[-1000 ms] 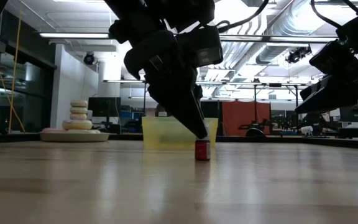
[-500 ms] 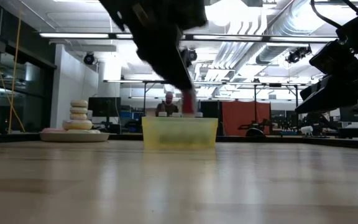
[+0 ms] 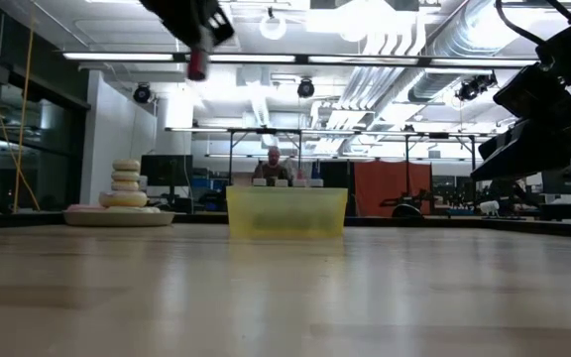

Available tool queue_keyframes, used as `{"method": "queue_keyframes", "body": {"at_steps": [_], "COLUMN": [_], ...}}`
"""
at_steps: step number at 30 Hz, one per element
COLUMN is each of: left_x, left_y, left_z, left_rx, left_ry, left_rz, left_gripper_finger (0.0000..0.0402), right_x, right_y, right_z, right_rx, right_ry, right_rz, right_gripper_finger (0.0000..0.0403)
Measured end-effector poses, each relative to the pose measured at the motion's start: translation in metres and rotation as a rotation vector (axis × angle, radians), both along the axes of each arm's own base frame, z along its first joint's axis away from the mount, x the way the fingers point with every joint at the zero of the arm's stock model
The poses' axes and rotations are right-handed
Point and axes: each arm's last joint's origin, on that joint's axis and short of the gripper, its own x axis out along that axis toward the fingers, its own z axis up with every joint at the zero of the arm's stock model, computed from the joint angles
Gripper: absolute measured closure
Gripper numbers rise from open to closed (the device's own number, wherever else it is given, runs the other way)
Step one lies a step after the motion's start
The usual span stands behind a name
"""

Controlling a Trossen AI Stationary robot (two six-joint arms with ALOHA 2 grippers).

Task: Pick & Place food coloring
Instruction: Put the small red food coloring bottle into the yellow bin

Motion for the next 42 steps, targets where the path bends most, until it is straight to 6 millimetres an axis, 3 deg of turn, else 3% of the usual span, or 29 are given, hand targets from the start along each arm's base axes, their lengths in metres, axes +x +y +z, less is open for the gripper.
{"method": "queue_keyframes", "body": {"at_steps": [4, 11, 15, 20, 29, 42], "left_x": [-0.021, -0.051, -0.058, -0.057, -0.028, 0.075], "left_y": [0.004, 0.009, 0.013, 0.032, 0.076, 0.145], "left_z": [0.01, -0.007, -0.015, -0.024, -0.028, -0.028], "left_rx": [0.0, -0.076, -0.16, -0.083, 0.006, 0.088], "left_ry": [0.016, -0.022, -0.104, -0.11, -0.123, -0.09], "left_rz": [0.003, 0.119, 0.29, 0.455, 0.636, 0.668], "left_gripper_finger": [0.0358, 0.0357, 0.0357, 0.0357, 0.0357, 0.0357], "right_x": [0.0, 0.0, 0.0, 0.0, 0.0, 0.0], "right_y": [0.0, 0.0, 0.0, 0.0, 0.0, 0.0], "right_z": [0.0, 0.0, 0.0, 0.0, 0.0, 0.0], "right_rx": [0.0, 0.0, 0.0, 0.0, 0.0, 0.0], "right_ry": [0.004, -0.002, 0.003, 0.003, 0.004, -0.001], "right_rz": [0.001, 0.0, 0.0, 0.0, 0.0, 0.001], "right_gripper_finger": [0.0402, 0.0402, 0.0402, 0.0402, 0.0402, 0.0402]}}
